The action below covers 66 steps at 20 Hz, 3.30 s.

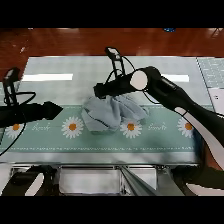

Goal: Fold the shirts.

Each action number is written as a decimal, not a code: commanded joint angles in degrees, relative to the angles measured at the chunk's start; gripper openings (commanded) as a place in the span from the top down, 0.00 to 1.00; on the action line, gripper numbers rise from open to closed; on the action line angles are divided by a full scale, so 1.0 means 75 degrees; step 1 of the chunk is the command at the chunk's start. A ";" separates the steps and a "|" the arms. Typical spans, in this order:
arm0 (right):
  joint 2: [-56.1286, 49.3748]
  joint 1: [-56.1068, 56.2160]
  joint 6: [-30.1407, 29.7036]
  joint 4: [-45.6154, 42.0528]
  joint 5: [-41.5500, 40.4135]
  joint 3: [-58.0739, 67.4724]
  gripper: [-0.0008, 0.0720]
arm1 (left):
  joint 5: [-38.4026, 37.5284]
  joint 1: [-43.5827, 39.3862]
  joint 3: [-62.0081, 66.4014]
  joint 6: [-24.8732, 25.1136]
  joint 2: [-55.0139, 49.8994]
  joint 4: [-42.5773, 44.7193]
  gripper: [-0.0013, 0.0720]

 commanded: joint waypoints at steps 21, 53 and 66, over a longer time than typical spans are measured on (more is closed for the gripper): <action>0.5531 -0.6035 -0.0723 0.0927 0.1731 -0.7224 0.43 | 0.3459 -0.2524 -0.1577 0.1172 -0.4806 -0.3949 0.62; 0.3054 -0.3931 -0.1440 -0.0530 0.3101 0.4567 0.95 | -0.0959 0.2468 0.8632 0.1614 -0.3124 -0.3943 0.96; 0.5767 -0.3931 -0.1294 -0.1052 0.5339 0.4374 0.95 | -0.1609 0.1192 0.9081 0.1049 -0.0358 -0.1355 0.96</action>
